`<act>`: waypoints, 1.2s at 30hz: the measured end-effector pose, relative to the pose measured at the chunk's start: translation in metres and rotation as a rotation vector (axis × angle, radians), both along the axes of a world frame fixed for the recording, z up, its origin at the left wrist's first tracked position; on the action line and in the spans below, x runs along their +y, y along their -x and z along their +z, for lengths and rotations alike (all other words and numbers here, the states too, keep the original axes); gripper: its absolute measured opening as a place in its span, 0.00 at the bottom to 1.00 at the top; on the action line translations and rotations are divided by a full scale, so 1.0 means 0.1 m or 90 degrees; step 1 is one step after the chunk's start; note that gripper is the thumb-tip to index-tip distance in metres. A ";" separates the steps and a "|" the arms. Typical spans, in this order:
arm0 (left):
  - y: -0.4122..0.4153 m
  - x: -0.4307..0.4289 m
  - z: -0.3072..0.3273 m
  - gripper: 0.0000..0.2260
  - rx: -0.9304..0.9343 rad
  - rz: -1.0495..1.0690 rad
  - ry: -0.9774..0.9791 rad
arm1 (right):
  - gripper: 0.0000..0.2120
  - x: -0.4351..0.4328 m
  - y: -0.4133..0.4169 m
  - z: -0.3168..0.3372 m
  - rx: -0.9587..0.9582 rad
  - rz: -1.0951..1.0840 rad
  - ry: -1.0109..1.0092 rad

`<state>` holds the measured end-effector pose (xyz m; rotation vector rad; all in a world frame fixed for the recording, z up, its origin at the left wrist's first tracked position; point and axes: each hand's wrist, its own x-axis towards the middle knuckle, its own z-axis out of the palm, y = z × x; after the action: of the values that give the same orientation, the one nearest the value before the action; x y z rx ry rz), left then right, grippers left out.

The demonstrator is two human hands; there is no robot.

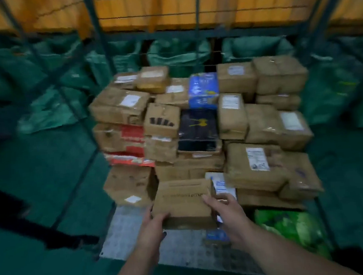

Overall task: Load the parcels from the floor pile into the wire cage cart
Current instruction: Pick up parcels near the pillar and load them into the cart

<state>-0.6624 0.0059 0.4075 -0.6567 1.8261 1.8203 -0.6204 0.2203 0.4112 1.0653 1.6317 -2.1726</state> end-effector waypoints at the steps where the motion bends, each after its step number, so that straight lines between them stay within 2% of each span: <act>1: 0.11 0.21 0.02 0.25 0.006 -0.043 0.003 | 0.28 0.16 -0.04 -0.03 -0.011 -0.062 0.021; 4: 0.37 0.82 0.03 0.27 0.025 -0.115 -0.004 | 0.43 0.61 -0.16 -0.12 -0.031 -0.170 0.120; 5: 0.43 1.04 0.07 0.25 0.033 -0.141 -0.004 | 0.44 0.74 -0.17 -0.12 -0.038 -0.198 0.150; 7: 0.59 1.50 0.08 0.21 0.052 -0.192 -0.017 | 0.35 1.06 -0.16 -0.15 -0.034 -0.265 0.172; 9: 0.73 1.99 0.11 0.23 0.074 -0.260 -0.023 | 0.27 1.36 -0.09 -0.12 -0.011 -0.337 0.187; 11: 0.87 2.53 0.10 0.27 0.075 -0.303 -0.021 | 0.22 1.75 0.01 -0.08 0.042 -0.417 0.200; 14: 1.03 3.28 0.07 0.21 0.034 -0.309 -0.007 | 0.20 2.43 0.24 -0.01 0.095 -0.498 0.203; 17: 1.15 3.87 0.01 0.15 -0.027 -0.345 0.035 | 0.17 3.16 0.60 0.01 0.079 -0.543 0.166; 19: 1.19 4.02 -0.04 0.07 -0.067 -0.346 0.048 | 0.20 3.48 0.86 0.04 0.071 -0.573 0.156; 21: 1.23 4.14 -0.17 0.03 -0.096 -0.349 0.068 | 0.30 3.76 1.13 -0.04 0.072 -0.631 0.178; 24: 1.25 4.06 -0.30 0.03 -0.126 -0.336 0.114 | 0.39 4.03 1.47 -0.17 0.073 -0.683 0.155; 27: 1.31 3.87 -0.35 0.07 -0.111 -0.362 0.148 | 0.45 4.20 1.71 -0.27 0.034 -0.652 0.081; 29: 1.38 3.73 -0.40 0.12 -0.121 -0.363 0.161 | 0.42 4.29 1.82 -0.32 0.026 -0.630 0.075; 32: 1.47 3.56 -0.48 0.07 -0.132 -0.346 0.183 | 0.28 4.31 1.77 -0.41 0.031 -0.598 0.056; 34: 1.51 3.44 -0.44 0.06 -0.125 -0.352 0.175 | 0.25 4.11 1.67 -0.37 0.023 -0.567 0.029; 36: 1.51 3.39 -0.38 0.07 -0.122 -0.383 0.152 | 0.17 3.87 1.47 -0.34 0.001 -0.533 0.011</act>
<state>-0.8134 0.3452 0.3693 -0.2952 1.8632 1.1252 -0.7671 0.6069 0.3772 2.0059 1.2774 -2.6181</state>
